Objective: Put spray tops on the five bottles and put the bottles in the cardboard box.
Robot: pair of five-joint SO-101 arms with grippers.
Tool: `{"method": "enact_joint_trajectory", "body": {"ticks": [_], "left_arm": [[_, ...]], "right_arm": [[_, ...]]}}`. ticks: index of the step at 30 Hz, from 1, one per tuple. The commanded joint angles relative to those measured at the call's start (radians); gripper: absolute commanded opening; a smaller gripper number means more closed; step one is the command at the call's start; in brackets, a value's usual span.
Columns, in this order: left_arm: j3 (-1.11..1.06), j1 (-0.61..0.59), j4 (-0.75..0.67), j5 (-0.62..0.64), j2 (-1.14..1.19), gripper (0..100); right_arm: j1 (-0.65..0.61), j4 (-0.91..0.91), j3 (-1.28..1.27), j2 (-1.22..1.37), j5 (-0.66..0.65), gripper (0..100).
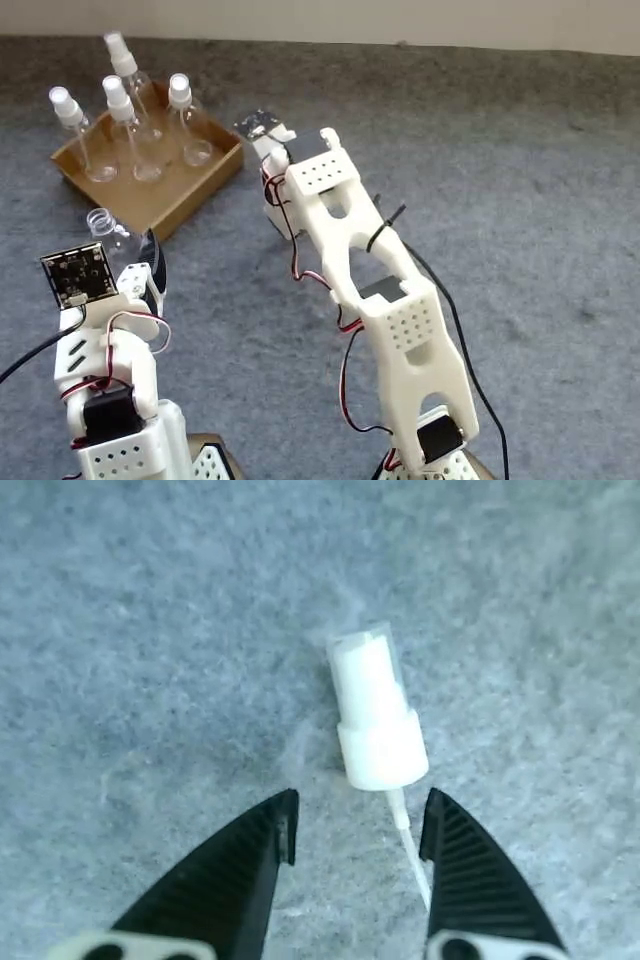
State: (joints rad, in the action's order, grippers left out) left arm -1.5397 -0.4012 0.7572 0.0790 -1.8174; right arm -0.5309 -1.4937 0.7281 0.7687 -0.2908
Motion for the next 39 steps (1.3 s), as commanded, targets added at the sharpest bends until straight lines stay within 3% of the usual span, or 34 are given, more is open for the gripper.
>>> {"method": "enact_joint_trajectory", "body": {"ticks": [1, 14, 20, 26, 39], "left_arm": [[0.004, 0.015, -0.029, 0.008, -0.013, 13], [0.004, 0.015, -0.029, 0.008, -0.013, 13], [0.004, 0.015, -0.029, 0.008, -0.013, 13], [0.004, 0.015, -0.029, 0.008, -0.013, 13], [0.004, 0.015, -0.029, 0.008, -0.013, 13]], "right_arm": [[0.015, -0.012, 0.016, -0.082, -0.16, 18.8], [0.007, 0.151, 0.004, -0.07, -0.203, 18.8], [0.007, 0.148, 0.005, 0.022, -0.203, 18.7], [0.007, 0.031, 0.016, 0.05, -0.203, 18.5], [0.004, 0.087, 0.015, 0.056, -0.201, 18.6]]}}
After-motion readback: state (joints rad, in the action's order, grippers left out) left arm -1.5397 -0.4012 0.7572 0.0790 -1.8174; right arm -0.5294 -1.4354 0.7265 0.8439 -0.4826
